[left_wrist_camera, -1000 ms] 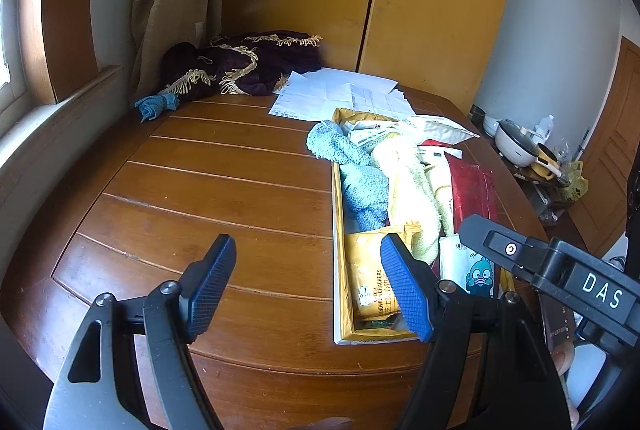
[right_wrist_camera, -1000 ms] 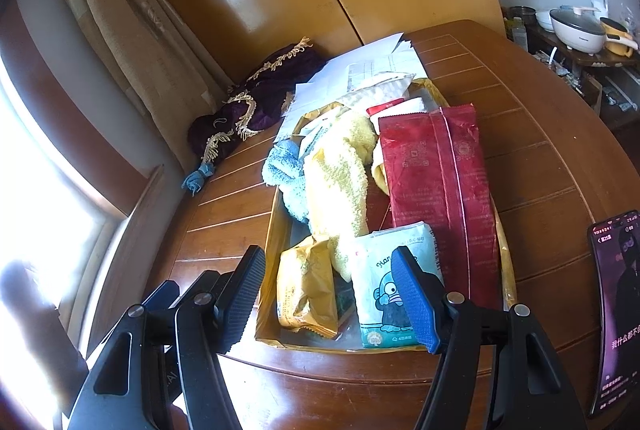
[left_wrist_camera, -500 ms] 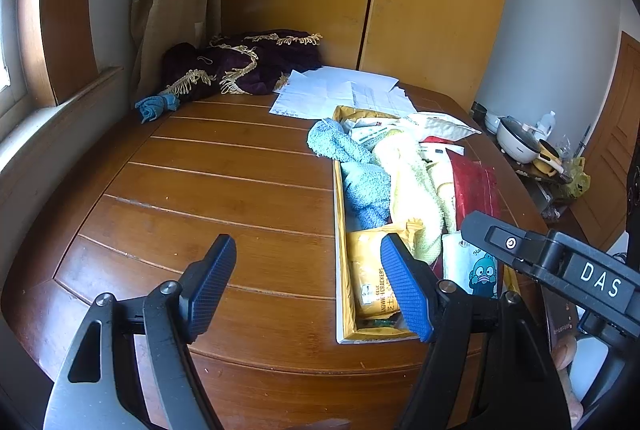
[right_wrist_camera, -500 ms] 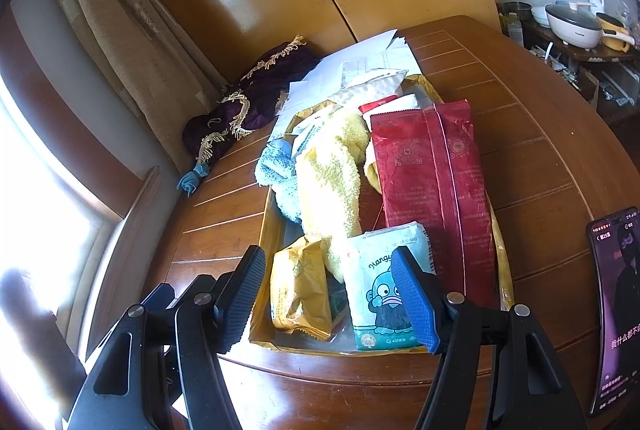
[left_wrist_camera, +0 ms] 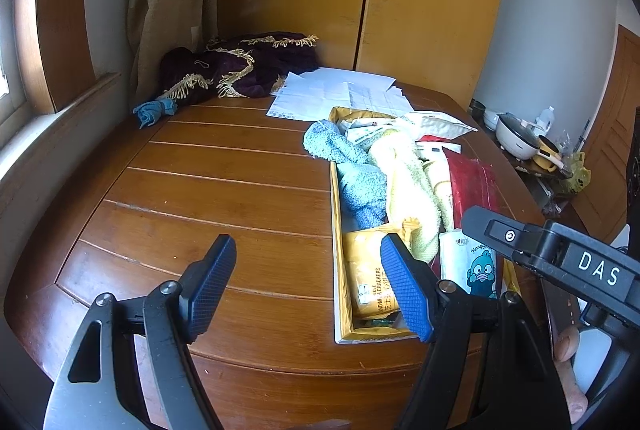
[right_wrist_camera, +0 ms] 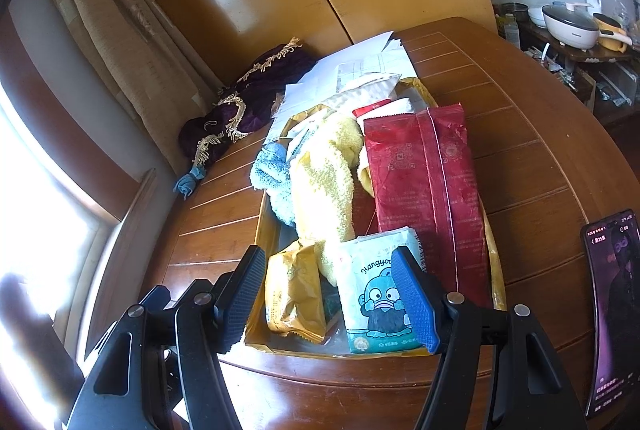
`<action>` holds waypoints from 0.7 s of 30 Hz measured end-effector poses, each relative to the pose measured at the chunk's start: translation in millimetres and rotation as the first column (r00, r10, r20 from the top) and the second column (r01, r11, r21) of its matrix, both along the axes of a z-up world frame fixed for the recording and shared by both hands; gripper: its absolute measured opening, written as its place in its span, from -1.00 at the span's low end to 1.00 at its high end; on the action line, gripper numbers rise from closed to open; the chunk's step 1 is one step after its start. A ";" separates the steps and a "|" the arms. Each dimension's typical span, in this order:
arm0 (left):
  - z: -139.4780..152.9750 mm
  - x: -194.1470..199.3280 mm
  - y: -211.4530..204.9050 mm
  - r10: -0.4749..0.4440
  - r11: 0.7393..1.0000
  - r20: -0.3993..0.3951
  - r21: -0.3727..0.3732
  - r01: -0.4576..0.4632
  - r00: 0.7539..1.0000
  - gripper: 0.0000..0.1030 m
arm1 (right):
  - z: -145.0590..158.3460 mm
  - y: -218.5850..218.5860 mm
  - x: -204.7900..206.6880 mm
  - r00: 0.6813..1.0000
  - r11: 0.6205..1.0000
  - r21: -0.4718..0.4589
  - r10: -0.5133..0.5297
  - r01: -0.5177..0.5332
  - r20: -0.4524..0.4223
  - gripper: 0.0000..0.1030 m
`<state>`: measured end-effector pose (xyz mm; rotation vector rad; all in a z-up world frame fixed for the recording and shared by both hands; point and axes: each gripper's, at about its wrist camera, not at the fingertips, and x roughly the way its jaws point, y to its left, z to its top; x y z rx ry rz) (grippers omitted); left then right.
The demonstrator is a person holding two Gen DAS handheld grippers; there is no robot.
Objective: Organize soft objects
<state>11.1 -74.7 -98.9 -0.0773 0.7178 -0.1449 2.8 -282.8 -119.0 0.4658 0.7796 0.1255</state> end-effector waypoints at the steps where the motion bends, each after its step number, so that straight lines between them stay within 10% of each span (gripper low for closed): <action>1: 0.2 -0.1 -0.3 0.000 1.000 0.001 0.002 0.000 1.000 0.45 | 0.0 0.1 0.0 1.000 1.000 0.000 0.000 0.000 0.000 0.31; 21: -1.0 1.1 -6.5 0.000 0.999 -0.010 0.033 0.001 1.000 0.45 | -1.5 -3.3 -0.3 1.000 1.000 0.000 -0.001 0.001 -0.004 0.31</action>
